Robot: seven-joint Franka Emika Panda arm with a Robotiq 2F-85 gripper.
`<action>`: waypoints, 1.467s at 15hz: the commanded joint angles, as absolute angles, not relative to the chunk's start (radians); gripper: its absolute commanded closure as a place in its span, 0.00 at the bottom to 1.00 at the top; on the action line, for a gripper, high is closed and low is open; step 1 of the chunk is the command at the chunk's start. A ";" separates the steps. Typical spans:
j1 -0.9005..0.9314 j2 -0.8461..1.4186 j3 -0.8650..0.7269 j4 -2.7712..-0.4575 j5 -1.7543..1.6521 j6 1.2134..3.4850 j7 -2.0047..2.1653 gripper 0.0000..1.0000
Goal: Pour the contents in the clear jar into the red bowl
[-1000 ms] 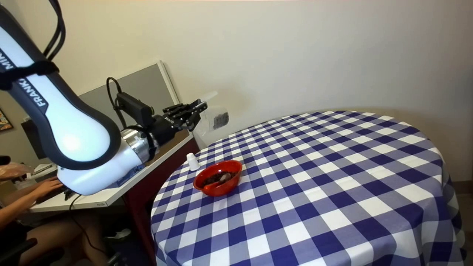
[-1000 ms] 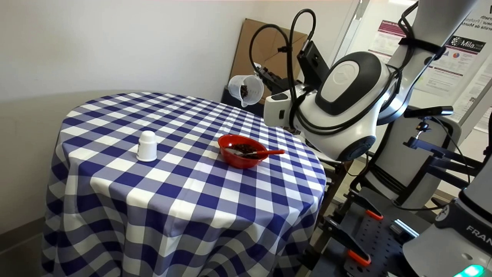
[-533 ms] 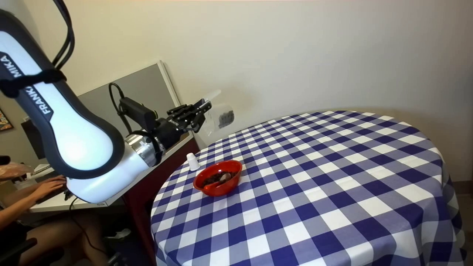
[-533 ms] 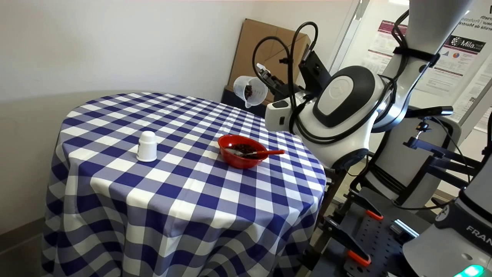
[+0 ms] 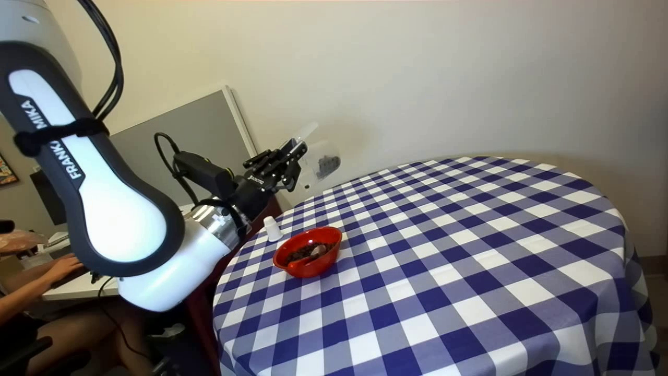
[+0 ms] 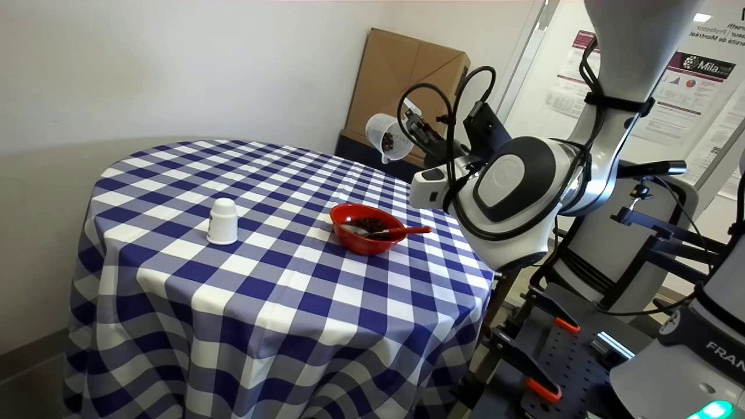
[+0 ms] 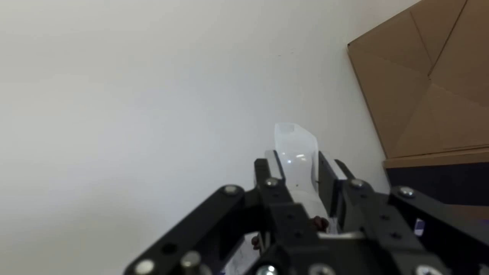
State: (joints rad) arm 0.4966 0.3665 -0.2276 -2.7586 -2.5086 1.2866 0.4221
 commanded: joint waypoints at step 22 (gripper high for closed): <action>0.819 0.535 -0.542 -2.736 -2.509 1.283 0.709 0.88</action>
State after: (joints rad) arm 0.7760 0.4984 -0.5093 -2.7481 -2.5087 1.2929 0.6647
